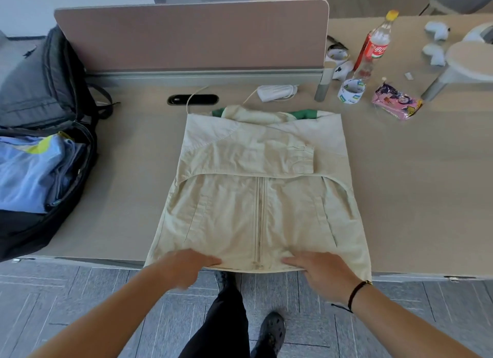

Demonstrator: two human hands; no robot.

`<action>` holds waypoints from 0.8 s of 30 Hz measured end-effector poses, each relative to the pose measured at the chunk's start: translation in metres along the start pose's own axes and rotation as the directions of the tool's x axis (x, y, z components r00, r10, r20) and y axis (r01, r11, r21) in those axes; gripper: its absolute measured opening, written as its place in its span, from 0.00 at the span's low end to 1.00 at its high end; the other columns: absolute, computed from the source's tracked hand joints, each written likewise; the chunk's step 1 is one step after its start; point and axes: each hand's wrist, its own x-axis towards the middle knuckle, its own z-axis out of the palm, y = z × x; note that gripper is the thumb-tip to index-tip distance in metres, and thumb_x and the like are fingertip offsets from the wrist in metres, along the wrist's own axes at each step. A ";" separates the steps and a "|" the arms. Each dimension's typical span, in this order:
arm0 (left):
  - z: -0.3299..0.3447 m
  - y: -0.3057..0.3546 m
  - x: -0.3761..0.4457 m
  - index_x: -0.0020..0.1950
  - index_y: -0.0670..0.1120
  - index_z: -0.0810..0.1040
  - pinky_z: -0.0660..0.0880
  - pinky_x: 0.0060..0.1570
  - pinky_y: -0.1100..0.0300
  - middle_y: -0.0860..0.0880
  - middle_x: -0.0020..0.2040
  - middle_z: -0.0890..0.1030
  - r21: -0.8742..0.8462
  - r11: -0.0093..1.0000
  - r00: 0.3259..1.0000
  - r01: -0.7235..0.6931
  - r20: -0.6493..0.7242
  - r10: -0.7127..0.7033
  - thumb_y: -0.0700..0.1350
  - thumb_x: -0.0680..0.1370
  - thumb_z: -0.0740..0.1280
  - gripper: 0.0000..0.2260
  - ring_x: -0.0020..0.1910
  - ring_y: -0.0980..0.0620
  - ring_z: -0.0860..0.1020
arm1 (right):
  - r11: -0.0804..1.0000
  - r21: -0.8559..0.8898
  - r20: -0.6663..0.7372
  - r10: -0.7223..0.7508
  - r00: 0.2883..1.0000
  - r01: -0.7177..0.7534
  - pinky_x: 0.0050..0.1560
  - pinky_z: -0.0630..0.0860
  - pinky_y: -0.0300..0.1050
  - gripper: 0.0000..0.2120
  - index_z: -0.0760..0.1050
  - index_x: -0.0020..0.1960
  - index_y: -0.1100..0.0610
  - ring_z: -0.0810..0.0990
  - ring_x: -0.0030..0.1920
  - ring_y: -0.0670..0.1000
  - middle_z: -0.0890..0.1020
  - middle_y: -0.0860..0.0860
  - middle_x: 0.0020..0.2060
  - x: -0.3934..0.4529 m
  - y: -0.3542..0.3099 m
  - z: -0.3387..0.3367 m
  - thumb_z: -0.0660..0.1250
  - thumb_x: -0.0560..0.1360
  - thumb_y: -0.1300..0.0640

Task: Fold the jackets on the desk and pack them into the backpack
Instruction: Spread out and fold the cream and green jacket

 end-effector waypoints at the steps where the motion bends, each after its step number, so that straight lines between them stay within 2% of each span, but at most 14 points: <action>1: -0.007 0.000 -0.003 0.77 0.67 0.60 0.71 0.60 0.61 0.55 0.76 0.69 0.003 1.000 0.997 -0.020 0.071 0.020 0.29 0.79 0.54 0.38 0.70 0.51 0.72 | 0.999 0.037 0.056 0.013 0.998 -0.015 0.63 0.74 0.47 0.28 0.63 0.74 0.32 0.78 0.61 0.51 0.77 0.48 0.69 0.000 -0.001 -0.004 0.52 0.82 0.59; 2: -0.014 0.001 -0.005 0.78 0.63 0.61 0.70 0.62 0.61 0.53 0.76 0.69 0.011 0.999 0.989 -0.047 0.140 0.045 0.28 0.78 0.54 0.37 0.70 0.50 0.72 | 0.997 0.072 0.124 0.028 0.992 -0.037 0.56 0.77 0.46 0.25 0.67 0.72 0.34 0.80 0.51 0.51 0.81 0.50 0.62 0.002 -0.002 -0.008 0.52 0.82 0.58; 3: -0.022 0.001 -0.008 0.79 0.59 0.62 0.69 0.65 0.59 0.51 0.75 0.70 0.024 0.997 0.977 -0.075 0.202 0.069 0.28 0.78 0.54 0.36 0.71 0.49 0.71 | 0.995 0.084 0.184 0.030 0.982 -0.046 0.49 0.76 0.44 0.20 0.72 0.69 0.40 0.78 0.45 0.51 0.82 0.53 0.58 0.004 -0.003 -0.012 0.52 0.83 0.56; 5: -0.041 0.004 -0.011 0.79 0.54 0.64 0.68 0.69 0.54 0.49 0.75 0.70 0.070 0.990 0.948 -0.125 0.302 0.098 0.29 0.78 0.54 0.32 0.72 0.46 0.70 | 0.994 0.100 0.296 0.010 0.955 -0.042 0.42 0.68 0.43 0.14 0.75 0.62 0.56 0.73 0.45 0.54 0.80 0.58 0.56 0.009 -0.007 -0.020 0.54 0.85 0.54; 6: -0.052 0.004 -0.013 0.78 0.52 0.66 0.69 0.67 0.52 0.48 0.73 0.72 0.082 0.987 0.937 -0.139 0.332 0.104 0.30 0.78 0.54 0.30 0.71 0.45 0.71 | 0.990 0.137 0.325 -0.004 0.946 -0.043 0.42 0.67 0.42 0.13 0.75 0.62 0.59 0.73 0.47 0.54 0.79 0.58 0.55 0.011 -0.008 -0.025 0.55 0.85 0.55; 8: -0.078 0.001 -0.013 0.74 0.49 0.72 0.71 0.59 0.53 0.47 0.65 0.77 0.081 0.982 0.920 -0.173 0.371 0.131 0.33 0.79 0.55 0.25 0.62 0.45 0.75 | 0.977 0.205 0.346 -0.020 0.938 -0.055 0.44 0.67 0.36 0.15 0.75 0.66 0.56 0.74 0.51 0.52 0.79 0.54 0.54 0.014 -0.011 -0.042 0.56 0.84 0.58; 10: -0.108 -0.008 -0.009 0.68 0.46 0.76 0.71 0.54 0.54 0.46 0.55 0.78 0.078 0.976 0.917 -0.202 0.365 0.161 0.36 0.80 0.58 0.19 0.52 0.49 0.75 | 0.970 0.229 0.352 -0.011 0.936 -0.075 0.51 0.70 0.39 0.17 0.74 0.69 0.55 0.75 0.55 0.50 0.79 0.52 0.59 0.021 -0.010 -0.069 0.56 0.82 0.60; 11: -0.126 -0.013 -0.004 0.66 0.47 0.77 0.71 0.53 0.54 0.47 0.53 0.78 0.075 0.975 0.922 -0.208 0.347 0.170 0.36 0.80 0.58 0.17 0.50 0.50 0.74 | 0.969 0.236 0.351 -0.012 0.936 -0.076 0.57 0.71 0.41 0.19 0.74 0.70 0.55 0.75 0.58 0.50 0.79 0.50 0.61 0.027 -0.008 -0.087 0.56 0.81 0.62; 13: -0.165 -0.024 0.011 0.64 0.49 0.80 0.73 0.58 0.55 0.51 0.54 0.80 0.068 0.972 0.941 -0.225 0.273 0.199 0.36 0.79 0.59 0.18 0.52 0.51 0.76 | 0.966 0.246 0.330 -0.003 0.944 -0.083 0.66 0.69 0.44 0.26 0.72 0.73 0.50 0.74 0.65 0.48 0.76 0.44 0.67 0.047 0.000 -0.127 0.55 0.78 0.67; 15: -0.208 -0.033 0.031 0.62 0.48 0.81 0.72 0.58 0.58 0.51 0.55 0.81 0.063 0.969 0.960 -0.238 0.170 0.225 0.33 0.77 0.58 0.20 0.54 0.53 0.76 | 0.978 0.193 0.257 0.025 0.966 -0.076 0.70 0.68 0.41 0.37 0.68 0.74 0.39 0.71 0.68 0.42 0.72 0.36 0.69 0.070 0.008 -0.174 0.52 0.75 0.72; 17: -0.249 -0.040 0.057 0.60 0.48 0.82 0.73 0.54 0.60 0.52 0.53 0.81 0.054 0.973 0.975 -0.224 0.026 0.222 0.31 0.76 0.57 0.22 0.53 0.53 0.76 | 0.987 0.154 0.163 0.021 0.986 -0.047 0.71 0.69 0.43 0.43 0.68 0.73 0.37 0.71 0.70 0.42 0.72 0.36 0.69 0.098 0.018 -0.217 0.52 0.70 0.75; 20: -0.291 -0.049 0.104 0.62 0.53 0.83 0.71 0.44 0.66 0.52 0.54 0.82 -0.011 0.985 0.960 -0.170 -0.228 0.163 0.29 0.74 0.56 0.27 0.51 0.51 0.77 | 0.986 0.096 0.005 0.139 0.990 -0.139 0.66 0.74 0.46 0.43 0.70 0.73 0.39 0.76 0.66 0.48 0.76 0.42 0.68 0.138 0.034 -0.265 0.50 0.69 0.75; 22: -0.297 -0.058 0.140 0.64 0.56 0.82 0.75 0.48 0.60 0.49 0.57 0.82 -0.069 0.986 0.902 -0.149 -0.419 0.107 0.29 0.74 0.56 0.29 0.54 0.45 0.78 | 0.969 0.043 -0.136 0.248 0.959 -0.244 0.62 0.76 0.48 0.41 0.69 0.73 0.38 0.76 0.64 0.53 0.77 0.45 0.67 0.159 0.040 -0.277 0.52 0.70 0.73; 24: -0.287 -0.065 0.171 0.71 0.59 0.74 0.76 0.55 0.53 0.47 0.63 0.80 -0.157 0.982 0.829 -0.101 -0.559 -0.004 0.34 0.78 0.59 0.27 0.60 0.41 0.77 | 0.934 -0.027 -0.272 0.337 0.901 -0.357 0.61 0.75 0.51 0.36 0.67 0.75 0.39 0.76 0.65 0.56 0.76 0.47 0.67 0.173 0.044 -0.268 0.56 0.74 0.68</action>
